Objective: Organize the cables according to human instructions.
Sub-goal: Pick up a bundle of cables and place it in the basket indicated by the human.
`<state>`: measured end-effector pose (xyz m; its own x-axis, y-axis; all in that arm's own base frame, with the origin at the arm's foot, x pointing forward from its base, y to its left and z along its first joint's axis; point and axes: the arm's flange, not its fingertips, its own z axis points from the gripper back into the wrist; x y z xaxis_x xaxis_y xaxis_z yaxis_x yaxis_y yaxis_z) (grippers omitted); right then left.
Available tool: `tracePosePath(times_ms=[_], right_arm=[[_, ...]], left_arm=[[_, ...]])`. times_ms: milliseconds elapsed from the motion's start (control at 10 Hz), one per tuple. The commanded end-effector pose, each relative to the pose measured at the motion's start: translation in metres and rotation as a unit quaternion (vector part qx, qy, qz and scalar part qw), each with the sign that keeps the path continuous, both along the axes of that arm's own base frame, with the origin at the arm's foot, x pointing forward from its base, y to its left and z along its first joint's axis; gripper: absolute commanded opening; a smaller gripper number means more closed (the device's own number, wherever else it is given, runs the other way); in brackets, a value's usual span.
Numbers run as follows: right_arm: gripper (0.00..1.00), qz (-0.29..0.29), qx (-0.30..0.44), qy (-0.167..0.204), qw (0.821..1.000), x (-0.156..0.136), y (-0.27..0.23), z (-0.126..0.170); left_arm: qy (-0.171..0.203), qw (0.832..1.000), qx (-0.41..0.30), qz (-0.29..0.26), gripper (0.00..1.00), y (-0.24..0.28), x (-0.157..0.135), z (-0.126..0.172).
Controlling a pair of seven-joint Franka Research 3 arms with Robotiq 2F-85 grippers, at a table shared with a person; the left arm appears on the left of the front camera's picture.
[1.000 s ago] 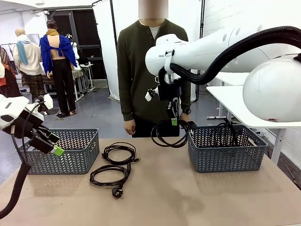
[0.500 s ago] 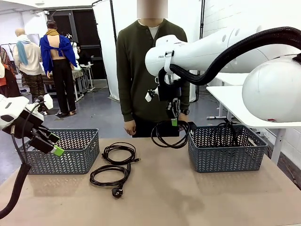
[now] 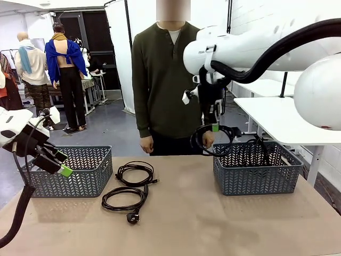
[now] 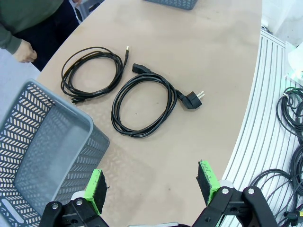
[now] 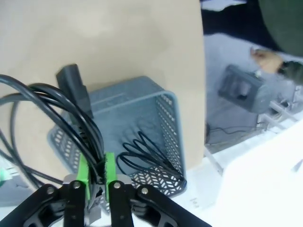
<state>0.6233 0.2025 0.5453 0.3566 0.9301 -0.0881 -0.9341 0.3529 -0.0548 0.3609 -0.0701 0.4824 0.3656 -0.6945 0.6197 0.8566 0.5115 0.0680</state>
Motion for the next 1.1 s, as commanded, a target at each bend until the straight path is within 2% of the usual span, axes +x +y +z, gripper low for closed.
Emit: tracePosePath(times_ms=[0,300,1000], right_arm=[[0.00,0.021,0.015,-0.041,0.999,-0.023,-0.028,-0.004],[0.00,0.037,0.028,-0.060,0.997,-0.025,-0.065,-0.005],[0.00,0.029,0.019,-0.030,0.999,0.005,-0.108,-0.025]], left_arm=[[-0.002,1.000,-0.005,-0.011,1.00,0.003,0.002,-0.002],[-0.002,1.000,-0.005,-0.011,1.00,0.003,0.002,-0.002],[-0.002,1.000,-0.005,-0.011,1.00,0.003,0.002,-0.002]])
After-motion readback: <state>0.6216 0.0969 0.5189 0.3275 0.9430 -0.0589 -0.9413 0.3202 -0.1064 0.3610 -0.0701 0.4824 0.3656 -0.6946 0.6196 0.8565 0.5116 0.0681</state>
